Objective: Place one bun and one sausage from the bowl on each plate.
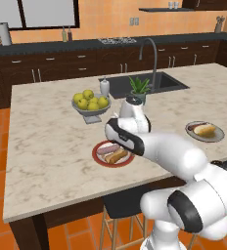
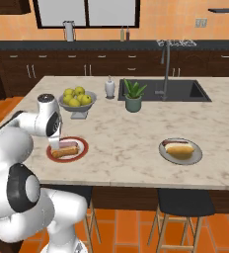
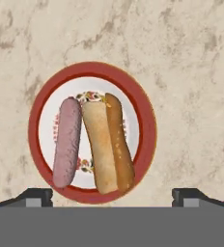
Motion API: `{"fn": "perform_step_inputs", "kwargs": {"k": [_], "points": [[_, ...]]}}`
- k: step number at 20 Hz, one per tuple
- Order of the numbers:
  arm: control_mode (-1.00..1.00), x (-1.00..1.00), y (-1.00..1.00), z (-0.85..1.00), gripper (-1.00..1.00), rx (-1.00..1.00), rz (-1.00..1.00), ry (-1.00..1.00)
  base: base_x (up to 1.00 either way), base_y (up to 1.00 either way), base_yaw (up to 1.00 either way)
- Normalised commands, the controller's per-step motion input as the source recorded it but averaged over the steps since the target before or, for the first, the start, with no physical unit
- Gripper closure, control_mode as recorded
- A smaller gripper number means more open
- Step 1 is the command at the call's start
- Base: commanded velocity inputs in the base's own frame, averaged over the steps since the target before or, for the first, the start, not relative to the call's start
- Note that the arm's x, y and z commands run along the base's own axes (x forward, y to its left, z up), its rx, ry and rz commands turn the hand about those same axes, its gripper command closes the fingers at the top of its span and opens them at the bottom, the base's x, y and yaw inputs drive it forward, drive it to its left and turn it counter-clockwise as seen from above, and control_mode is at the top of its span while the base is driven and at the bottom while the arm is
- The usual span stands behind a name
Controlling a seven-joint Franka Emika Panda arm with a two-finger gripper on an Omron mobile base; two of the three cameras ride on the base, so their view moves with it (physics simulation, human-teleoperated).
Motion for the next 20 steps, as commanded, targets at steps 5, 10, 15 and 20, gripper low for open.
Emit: {"fn": "perform_step_inputs", "kwargs": {"k": [5, 10, 15, 20], "points": [[-1.00, -0.95, -0.59, 1.00, -1.00, 0.16, -0.08, -0.01, 0.00, 0.00, 0.00], [-1.00, -0.95, -0.94, 0.84, -1.00, 0.03, -0.24, 0.01, 0.00, 0.00, 0.00], [-1.00, -0.73, -1.00, 0.35, -1.00, -0.02, -0.33, 0.13, 0.00, 0.00, 0.00], [-1.00, -0.74, -0.96, 0.00, -1.00, -0.09, -0.37, 0.19, 0.00, 0.00, 0.00]]}}
